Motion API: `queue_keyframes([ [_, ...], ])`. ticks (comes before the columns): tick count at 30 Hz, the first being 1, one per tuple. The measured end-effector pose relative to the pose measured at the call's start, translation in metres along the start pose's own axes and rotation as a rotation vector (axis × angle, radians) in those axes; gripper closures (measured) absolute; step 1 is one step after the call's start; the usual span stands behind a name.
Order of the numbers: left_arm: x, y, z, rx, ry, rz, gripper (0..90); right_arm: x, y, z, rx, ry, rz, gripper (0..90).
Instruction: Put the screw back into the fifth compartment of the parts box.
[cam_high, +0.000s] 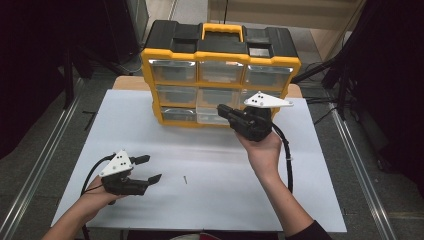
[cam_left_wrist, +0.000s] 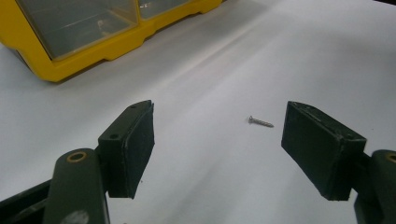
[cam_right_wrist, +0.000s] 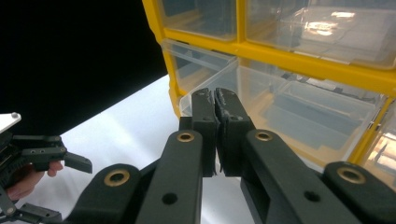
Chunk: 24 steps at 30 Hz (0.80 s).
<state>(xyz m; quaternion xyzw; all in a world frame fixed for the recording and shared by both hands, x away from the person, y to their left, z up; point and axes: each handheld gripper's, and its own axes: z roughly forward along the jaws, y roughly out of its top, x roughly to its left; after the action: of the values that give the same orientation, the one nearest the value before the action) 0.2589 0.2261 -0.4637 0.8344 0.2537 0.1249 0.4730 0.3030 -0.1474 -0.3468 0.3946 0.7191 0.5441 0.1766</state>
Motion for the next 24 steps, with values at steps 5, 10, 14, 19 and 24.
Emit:
queue_keyframes([
  [5,0.000,0.000,0.000,0.001,0.002,0.001,25.7,-0.002,0.004,0.001,0.001,-0.003,0.000,88.2],
  [10,0.000,0.000,0.000,0.000,0.002,0.000,25.7,-0.005,0.006,0.003,0.004,-0.003,0.004,88.1],
  [14,0.000,0.000,0.000,0.001,0.003,-0.001,25.7,-0.008,0.008,0.005,0.004,-0.003,0.008,88.2],
  [19,0.000,0.000,0.000,0.001,0.002,0.000,25.7,-0.010,0.012,0.008,-0.003,-0.002,0.008,88.2],
  [24,0.001,0.000,0.000,0.001,0.002,0.002,25.7,-0.013,0.014,0.011,-0.004,-0.005,0.015,88.1],
])
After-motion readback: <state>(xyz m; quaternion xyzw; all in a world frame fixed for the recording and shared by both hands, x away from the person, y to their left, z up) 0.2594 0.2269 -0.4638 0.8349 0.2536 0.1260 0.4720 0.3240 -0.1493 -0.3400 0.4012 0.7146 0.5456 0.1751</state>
